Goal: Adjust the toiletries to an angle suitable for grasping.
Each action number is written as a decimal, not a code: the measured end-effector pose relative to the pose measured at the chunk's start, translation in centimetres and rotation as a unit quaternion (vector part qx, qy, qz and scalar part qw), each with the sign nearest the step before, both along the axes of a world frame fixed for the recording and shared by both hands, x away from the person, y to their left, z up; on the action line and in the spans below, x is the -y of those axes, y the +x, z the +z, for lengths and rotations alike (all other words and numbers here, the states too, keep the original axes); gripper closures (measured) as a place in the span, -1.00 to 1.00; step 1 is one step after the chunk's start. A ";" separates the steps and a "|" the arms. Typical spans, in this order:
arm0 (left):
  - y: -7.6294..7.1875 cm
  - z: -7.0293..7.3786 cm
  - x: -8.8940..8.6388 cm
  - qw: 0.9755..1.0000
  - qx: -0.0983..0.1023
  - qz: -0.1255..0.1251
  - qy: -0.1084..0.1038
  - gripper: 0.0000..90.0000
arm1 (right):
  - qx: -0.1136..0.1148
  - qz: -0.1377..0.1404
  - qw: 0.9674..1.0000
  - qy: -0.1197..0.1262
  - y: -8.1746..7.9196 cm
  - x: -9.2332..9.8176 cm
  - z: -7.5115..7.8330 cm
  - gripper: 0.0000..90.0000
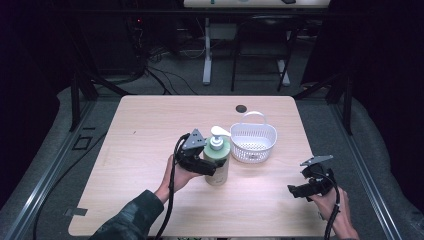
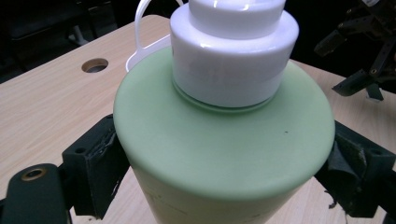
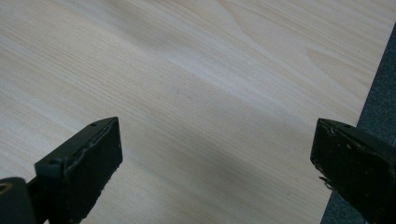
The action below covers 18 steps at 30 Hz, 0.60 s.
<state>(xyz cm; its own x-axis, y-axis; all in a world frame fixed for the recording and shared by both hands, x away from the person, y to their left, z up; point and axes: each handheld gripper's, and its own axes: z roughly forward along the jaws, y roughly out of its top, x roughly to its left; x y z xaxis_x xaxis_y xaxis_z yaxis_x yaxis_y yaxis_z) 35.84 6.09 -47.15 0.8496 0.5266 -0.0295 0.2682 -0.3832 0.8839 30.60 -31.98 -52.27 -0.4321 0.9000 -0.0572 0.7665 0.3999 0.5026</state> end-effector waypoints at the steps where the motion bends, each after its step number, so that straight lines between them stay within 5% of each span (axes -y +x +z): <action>1: 0.1 0.0 0.3 1.000 0.001 -0.002 -0.001 -0.72 | 0.001 0.000 1.000 0.002 0.0 0.0 0.0 -0.96; 18: 0.7 0.0 1.8 1.000 0.004 -0.030 0.002 -0.74 | 0.005 0.000 1.000 0.003 -0.1 0.1 0.1 -0.96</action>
